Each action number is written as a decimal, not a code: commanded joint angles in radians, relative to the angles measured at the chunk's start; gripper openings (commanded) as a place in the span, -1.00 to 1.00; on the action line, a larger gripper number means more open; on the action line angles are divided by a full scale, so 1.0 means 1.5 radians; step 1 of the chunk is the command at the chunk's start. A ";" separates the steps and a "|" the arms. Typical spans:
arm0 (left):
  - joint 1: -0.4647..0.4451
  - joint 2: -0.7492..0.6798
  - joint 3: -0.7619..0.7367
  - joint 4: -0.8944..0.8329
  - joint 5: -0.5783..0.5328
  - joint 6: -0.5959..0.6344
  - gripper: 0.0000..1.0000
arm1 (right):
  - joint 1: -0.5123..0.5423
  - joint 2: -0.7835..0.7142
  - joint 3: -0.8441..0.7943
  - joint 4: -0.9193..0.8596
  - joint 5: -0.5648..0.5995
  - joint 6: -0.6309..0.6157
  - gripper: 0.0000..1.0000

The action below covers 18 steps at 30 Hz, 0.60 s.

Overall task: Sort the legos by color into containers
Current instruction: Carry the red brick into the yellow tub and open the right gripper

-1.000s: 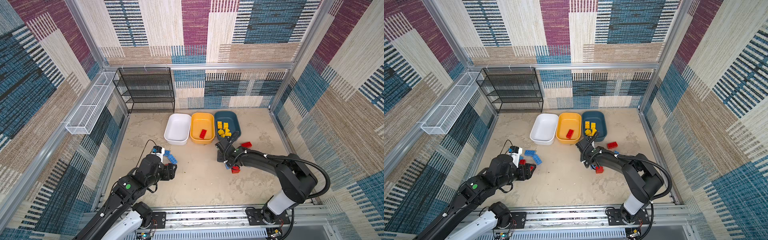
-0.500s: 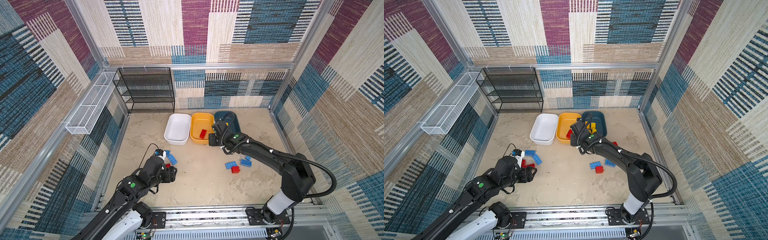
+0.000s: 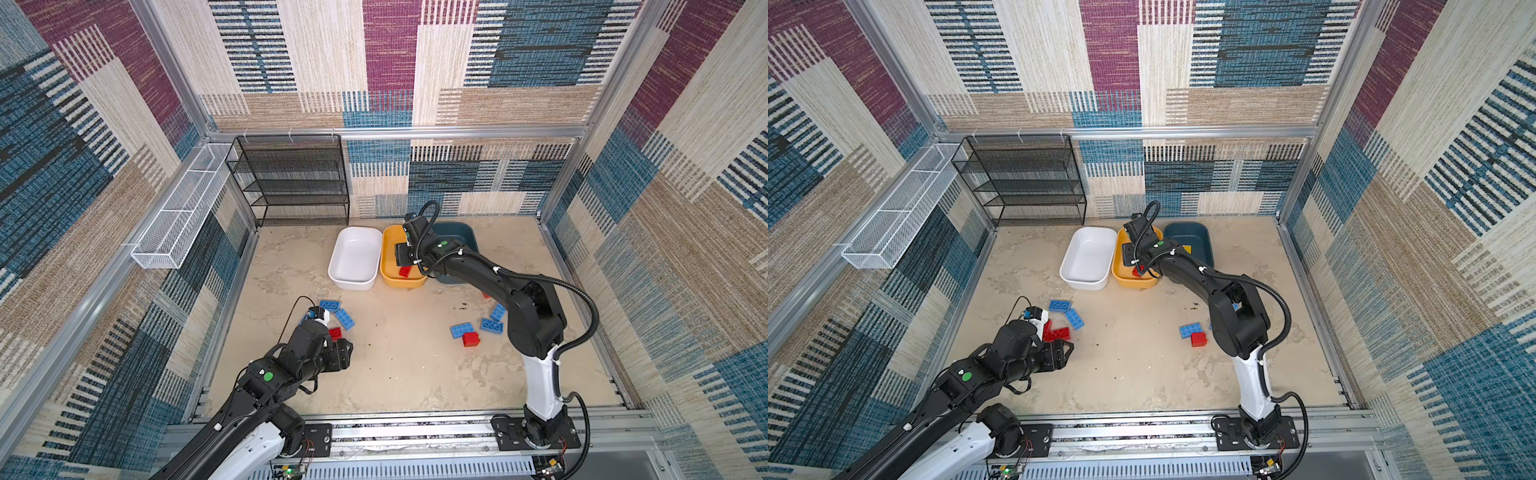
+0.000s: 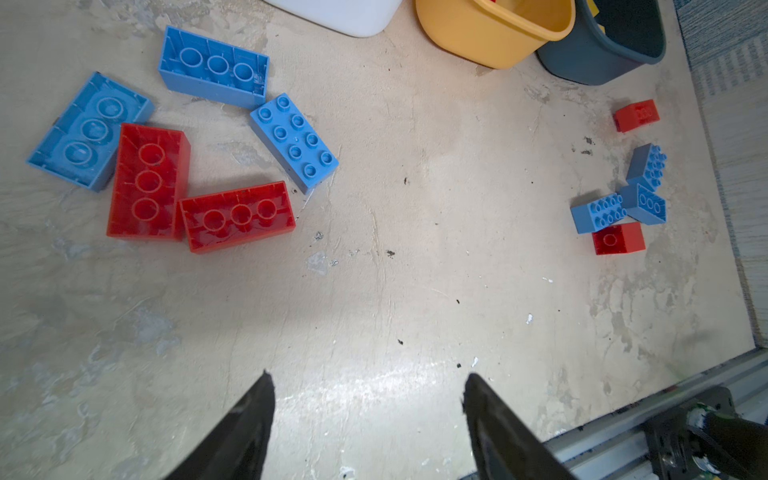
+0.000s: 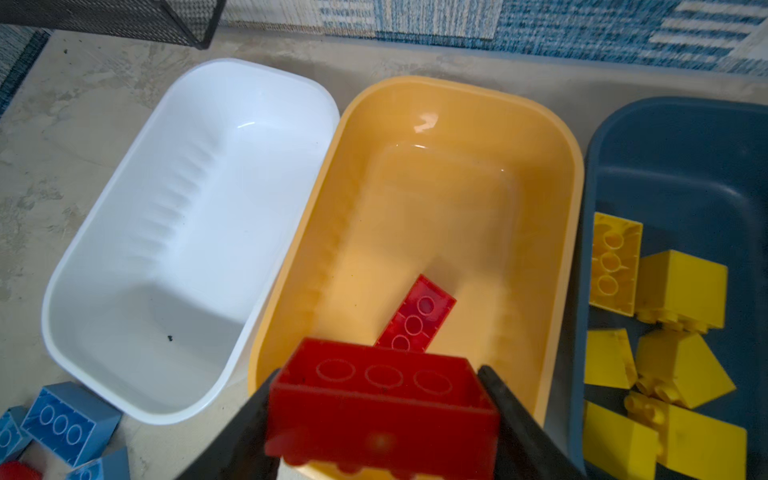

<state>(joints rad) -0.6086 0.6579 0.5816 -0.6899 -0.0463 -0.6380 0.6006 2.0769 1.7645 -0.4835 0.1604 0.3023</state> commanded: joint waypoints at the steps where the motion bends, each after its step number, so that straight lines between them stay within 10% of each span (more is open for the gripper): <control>1: 0.001 0.012 0.001 0.015 -0.014 -0.021 0.46 | -0.010 0.039 0.037 0.009 -0.028 -0.002 0.15; 18: 0.002 0.076 0.011 0.029 -0.063 -0.012 0.46 | -0.032 -0.014 -0.010 0.051 -0.066 -0.008 0.62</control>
<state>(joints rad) -0.6079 0.7475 0.5823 -0.6773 -0.1043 -0.6437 0.5499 2.1223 1.7847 -0.4633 0.0746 0.3016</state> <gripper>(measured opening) 0.729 0.800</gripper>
